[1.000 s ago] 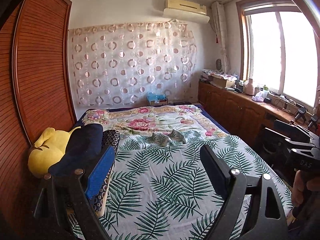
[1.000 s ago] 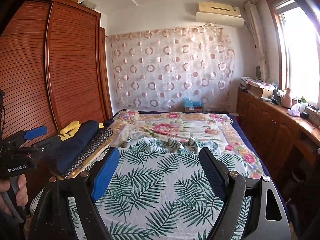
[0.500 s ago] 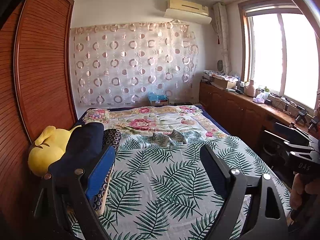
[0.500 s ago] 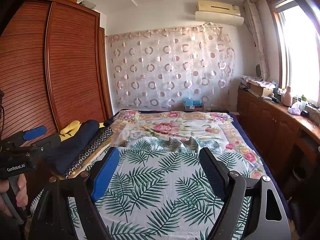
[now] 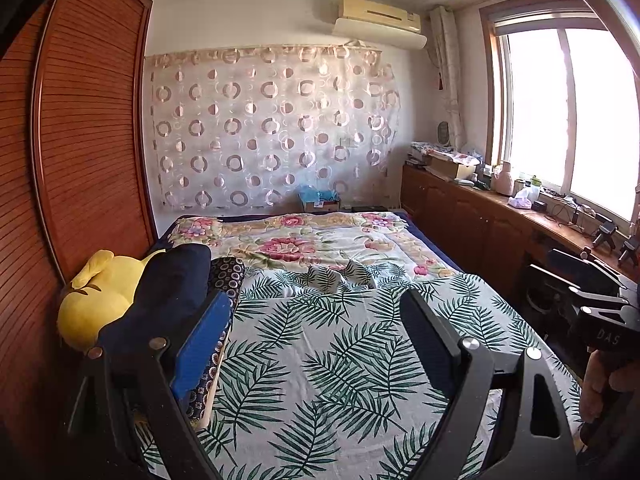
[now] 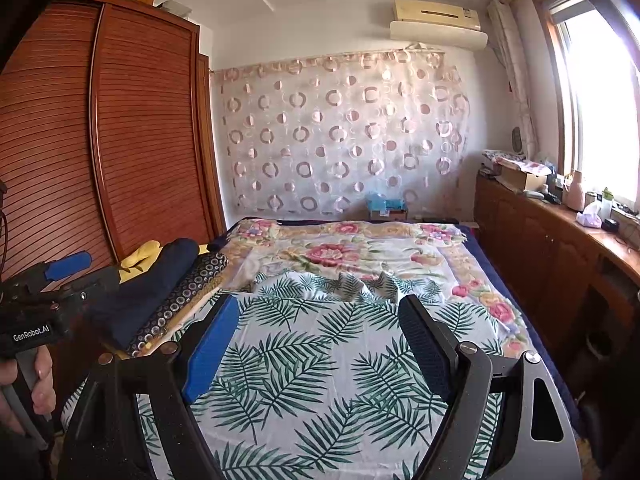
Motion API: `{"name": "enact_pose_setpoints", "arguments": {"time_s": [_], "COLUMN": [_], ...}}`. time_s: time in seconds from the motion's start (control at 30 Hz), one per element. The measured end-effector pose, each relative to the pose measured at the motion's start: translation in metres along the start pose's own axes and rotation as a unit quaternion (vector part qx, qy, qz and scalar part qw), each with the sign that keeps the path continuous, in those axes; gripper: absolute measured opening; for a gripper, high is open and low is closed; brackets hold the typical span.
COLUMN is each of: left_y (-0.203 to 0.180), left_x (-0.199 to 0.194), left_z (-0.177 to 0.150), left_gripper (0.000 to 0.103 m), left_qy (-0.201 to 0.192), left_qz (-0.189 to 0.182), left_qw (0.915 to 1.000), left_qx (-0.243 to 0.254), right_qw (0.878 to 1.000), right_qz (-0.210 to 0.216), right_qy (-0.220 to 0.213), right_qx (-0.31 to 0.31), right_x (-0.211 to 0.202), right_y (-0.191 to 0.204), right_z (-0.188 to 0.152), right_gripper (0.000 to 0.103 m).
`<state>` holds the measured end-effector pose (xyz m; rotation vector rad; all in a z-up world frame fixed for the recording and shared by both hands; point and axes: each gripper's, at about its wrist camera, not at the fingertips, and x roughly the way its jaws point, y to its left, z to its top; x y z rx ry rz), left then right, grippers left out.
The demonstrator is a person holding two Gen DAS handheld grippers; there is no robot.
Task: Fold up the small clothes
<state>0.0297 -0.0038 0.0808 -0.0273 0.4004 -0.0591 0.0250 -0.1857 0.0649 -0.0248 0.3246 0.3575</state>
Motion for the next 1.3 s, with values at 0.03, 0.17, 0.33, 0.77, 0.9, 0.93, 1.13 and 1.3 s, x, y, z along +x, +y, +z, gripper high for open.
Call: {"name": "enact_pose_setpoints", "arguments": {"time_s": [0.03, 0.17, 0.33, 0.77, 0.9, 0.93, 1.13, 1.3], "left_y": [0.000, 0.003, 0.009, 0.012, 0.013, 0.014, 0.014, 0.016], "left_x": [0.000, 0.000, -0.002, -0.003, -0.004, -0.004, -0.004, -0.005], "left_z": [0.000, -0.001, -0.001, -0.001, 0.000, 0.000, 0.000, 0.000], "left_gripper": [0.088, 0.088, 0.087, 0.088, 0.087, 0.087, 0.088, 0.088], "left_qy": [0.000, -0.002, -0.002, -0.003, -0.003, -0.003, -0.004, -0.005], "left_qz": [0.000, 0.002, 0.005, 0.007, 0.008, 0.008, 0.008, 0.009], "left_qw": [1.0000, 1.0000, 1.0000, 1.0000, 1.0000, 1.0000, 1.0000, 0.9999], "left_qx": [0.000, 0.000, -0.002, -0.002, -0.001, -0.002, -0.002, -0.003], "right_qw": [1.000, 1.000, 1.000, 1.000, 1.000, 1.000, 1.000, 1.000], "right_qz": [0.001, 0.002, 0.000, 0.002, 0.001, 0.002, 0.002, 0.001], "right_qy": [0.001, 0.000, 0.000, 0.000, 0.000, 0.000, 0.000, 0.000], "right_qx": [0.000, 0.000, 0.000, -0.001, -0.001, -0.001, -0.001, 0.000], "right_x": [0.000, 0.000, 0.001, 0.001, 0.001, 0.001, 0.001, 0.001], "right_y": [0.000, -0.002, -0.001, -0.003, -0.003, -0.002, -0.001, -0.002], "right_z": [0.000, 0.000, -0.001, -0.002, -0.002, -0.002, -0.003, -0.003], "right_gripper": [0.084, 0.084, 0.084, 0.084, 0.084, 0.084, 0.084, 0.084]}}
